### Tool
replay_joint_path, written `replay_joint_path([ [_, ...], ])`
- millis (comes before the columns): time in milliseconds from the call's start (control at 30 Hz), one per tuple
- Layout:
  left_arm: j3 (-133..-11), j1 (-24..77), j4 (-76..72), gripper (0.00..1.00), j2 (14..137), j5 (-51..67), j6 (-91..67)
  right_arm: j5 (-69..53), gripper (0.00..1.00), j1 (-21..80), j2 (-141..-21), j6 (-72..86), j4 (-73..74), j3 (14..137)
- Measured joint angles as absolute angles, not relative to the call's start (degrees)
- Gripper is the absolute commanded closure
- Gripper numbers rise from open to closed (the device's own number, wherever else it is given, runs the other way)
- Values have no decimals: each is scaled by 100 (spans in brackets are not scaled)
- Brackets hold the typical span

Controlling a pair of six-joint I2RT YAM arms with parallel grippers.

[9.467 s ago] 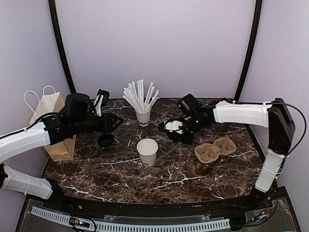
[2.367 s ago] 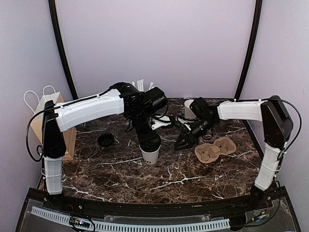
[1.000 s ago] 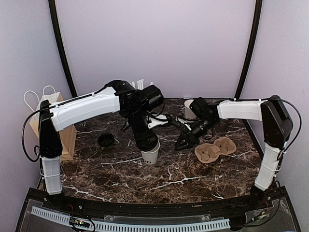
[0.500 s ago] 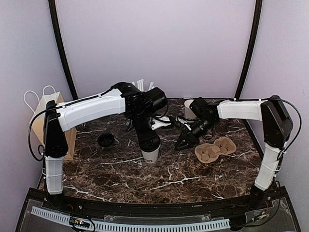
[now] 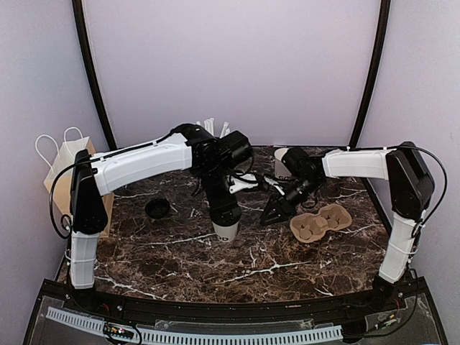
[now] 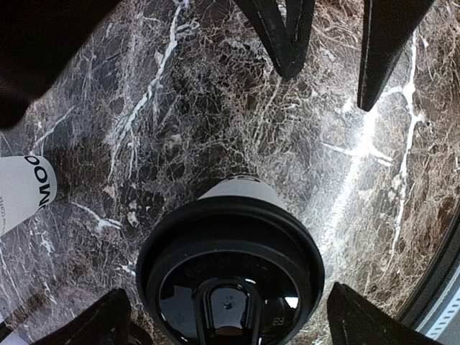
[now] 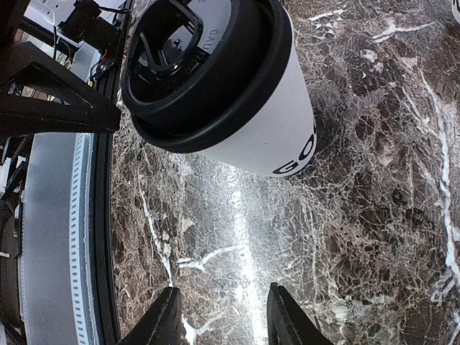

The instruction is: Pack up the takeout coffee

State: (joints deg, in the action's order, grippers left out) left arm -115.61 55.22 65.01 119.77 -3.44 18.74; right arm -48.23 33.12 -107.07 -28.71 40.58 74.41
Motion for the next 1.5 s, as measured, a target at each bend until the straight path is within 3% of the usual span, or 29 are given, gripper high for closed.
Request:
replay_joint_path([
  [533,-11625,5522,6289,1,11539,-589,1865,-4803,58,3308,-10691,-2886,4239,7583],
  [767,-8851,5476,3885,1,8724,-1507,1551,-4523,57,3245,-10160,-2237,3916,7784],
  [833,-8189,5330,3100,7,8009,-1605,1066,-4493,58,3227,-9946,-1844,3634,7881],
  [900,-7835,5098,2571,19,7699,-1570,414,-4530,63,3223,-9891,-1509,3424,8025],
  [933,-7616,4912,2248,26,7599,-1485,-58,-4571,67,3223,-9909,-1271,3277,8106],
  [1133,-5894,4209,801,38,7478,-228,-2309,-5050,72,3221,-10525,-410,2904,8274],
  [1300,-4934,4185,-60,37,7625,923,-3542,-5459,72,3221,-11179,14,2891,8274],
  [1500,-4742,4185,-1074,33,7942,1708,-4296,-6012,66,3221,-11391,152,2915,8283],
])
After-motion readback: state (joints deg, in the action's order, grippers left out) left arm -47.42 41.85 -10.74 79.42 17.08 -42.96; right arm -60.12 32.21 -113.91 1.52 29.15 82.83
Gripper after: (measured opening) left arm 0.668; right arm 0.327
